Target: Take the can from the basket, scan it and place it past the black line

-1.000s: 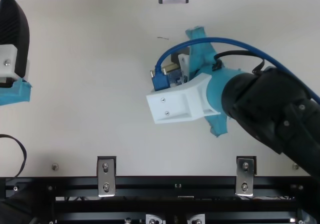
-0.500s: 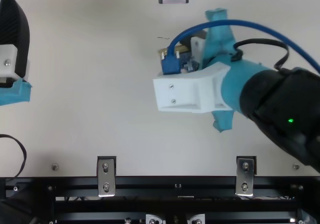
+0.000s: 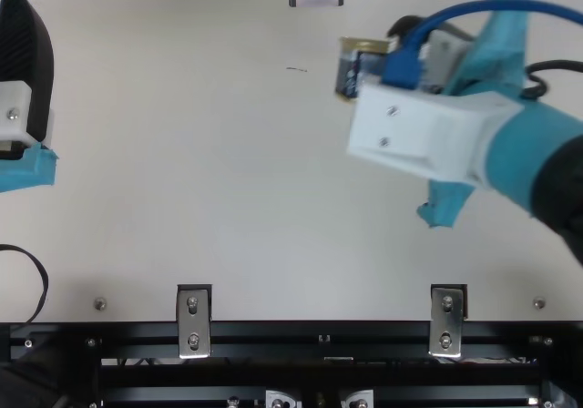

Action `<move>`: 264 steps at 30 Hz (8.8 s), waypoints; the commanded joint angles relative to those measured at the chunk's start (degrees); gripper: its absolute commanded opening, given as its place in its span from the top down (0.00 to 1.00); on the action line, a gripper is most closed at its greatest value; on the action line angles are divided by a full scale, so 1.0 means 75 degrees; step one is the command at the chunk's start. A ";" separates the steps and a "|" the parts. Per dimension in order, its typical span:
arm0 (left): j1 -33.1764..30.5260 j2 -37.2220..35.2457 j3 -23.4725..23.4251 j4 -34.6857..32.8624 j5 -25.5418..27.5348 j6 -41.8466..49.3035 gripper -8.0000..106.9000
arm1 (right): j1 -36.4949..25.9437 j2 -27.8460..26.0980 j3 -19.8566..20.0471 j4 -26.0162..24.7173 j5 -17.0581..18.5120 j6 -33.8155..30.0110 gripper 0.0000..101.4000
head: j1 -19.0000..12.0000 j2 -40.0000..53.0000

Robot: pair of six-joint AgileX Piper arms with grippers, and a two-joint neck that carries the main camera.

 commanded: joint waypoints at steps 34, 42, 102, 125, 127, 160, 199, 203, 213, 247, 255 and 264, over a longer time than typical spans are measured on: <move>0.0000 0.0000 0.0000 0.0000 0.0000 0.0000 0.15 | -0.2040 -0.1392 0.0882 -0.1803 -0.0014 0.4217 1.00 | -0.0669 -0.3043; 0.0000 0.0000 0.0000 0.0000 0.0000 0.0000 0.15 | -0.2228 -0.1369 0.0955 -0.1981 -0.0100 0.4640 0.88 | -0.0669 -0.3043; 0.0000 0.0000 0.0000 0.0000 0.0000 0.0000 0.15 | -0.7280 -0.1488 0.0783 -0.0679 0.0169 0.4531 1.00 | -0.0669 -0.3043; 0.0000 0.0000 0.0000 0.0000 0.0000 0.0000 0.15 | -0.9765 -0.0050 0.0966 0.0134 -0.0157 0.2793 1.00 | -0.0669 -0.3043; 0.0000 0.0000 0.0000 0.0000 0.0000 0.0000 0.15 | -0.9876 0.0086 0.0878 0.0128 -0.0110 0.2625 1.00 | -0.0669 -0.3043; 0.0000 0.0000 0.0000 0.0000 0.0000 0.0000 0.15 | -1.0432 0.1878 0.0074 0.0000 -0.0193 0.1035 1.00 | -0.0669 -0.3043; 0.0000 0.0000 0.0000 0.0000 0.0000 0.0000 0.15 | -1.0246 0.2573 0.0193 -0.0291 -0.1087 0.0791 0.00 | -0.0669 -0.3043; 0.0000 0.0000 0.0000 0.0000 0.0000 0.0000 0.15 | -1.0210 0.2376 0.0180 -0.0216 -0.1023 0.0736 0.00 | -0.0669 -0.3043; 0.0000 0.0000 0.0000 0.0000 0.0000 0.0000 0.15 | -0.9946 0.1078 -0.0158 0.0192 -0.0352 0.0297 0.00 | -0.0669 -0.3043; 0.0000 0.0000 0.0000 0.0000 0.0000 0.0000 0.15 | -0.6008 -0.3073 0.1509 0.1590 -0.0087 0.2368 0.00 | -0.0669 -0.3043; 0.0000 0.0000 0.0000 0.0000 0.0000 0.0000 0.15 | -0.4780 -0.3139 0.2009 0.1184 -0.0697 0.3894 0.00 | -0.0669 -0.3043; 0.0128 -0.0052 -0.0047 -0.0318 -0.0057 0.0372 0.15 | -0.3960 -0.2743 0.1978 0.0637 -0.1305 0.4997 0.00 | -0.0669 -0.3043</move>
